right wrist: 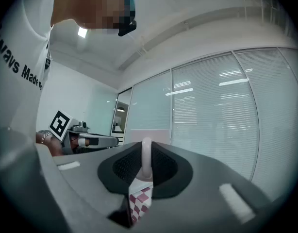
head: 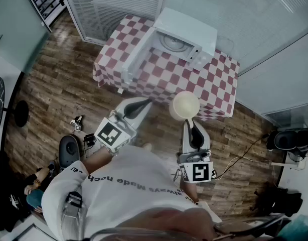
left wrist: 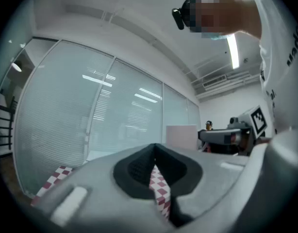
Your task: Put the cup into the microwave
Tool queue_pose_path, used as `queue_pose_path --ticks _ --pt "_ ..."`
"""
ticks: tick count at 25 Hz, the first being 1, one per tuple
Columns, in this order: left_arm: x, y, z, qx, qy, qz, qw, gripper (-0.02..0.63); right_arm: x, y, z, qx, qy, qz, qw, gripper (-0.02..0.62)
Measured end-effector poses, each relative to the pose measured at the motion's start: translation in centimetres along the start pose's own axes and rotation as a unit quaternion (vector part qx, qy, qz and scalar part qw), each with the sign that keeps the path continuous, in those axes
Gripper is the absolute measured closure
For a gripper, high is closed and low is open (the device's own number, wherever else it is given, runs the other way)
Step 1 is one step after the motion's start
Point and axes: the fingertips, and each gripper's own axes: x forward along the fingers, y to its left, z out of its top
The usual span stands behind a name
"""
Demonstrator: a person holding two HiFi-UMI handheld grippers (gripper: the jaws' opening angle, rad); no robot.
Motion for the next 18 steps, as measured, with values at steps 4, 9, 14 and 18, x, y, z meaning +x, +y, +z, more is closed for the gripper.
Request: queue_pose_path --ticks 4,9,14,18 --pt "-0.3 0.3 -0.2 -0.002 0.003 0.001 1.0 0.603 0.3 0.1 -0.1 0.003 -0.001 -0.002 1.0 0.557" --pt "-0.8 1.7 -0.3 -0.005 0.003 0.0 1.0 0.603 1.6 0.9 0.2 0.006 -0.009 -0.003 1.0 0.557" --pt "-1.5 3.3 -0.3 -0.009 0.004 -0.006 0.9999 0.603 3.3 2.3 0.3 0.001 -0.006 -0.004 1.0 0.557" --pt "-2.1 4.9 -0.2 -0.011 0.002 -0.014 0.9998 0.603 5.0 3.2 0.1 0.0 -0.003 -0.01 1.0 0.557"
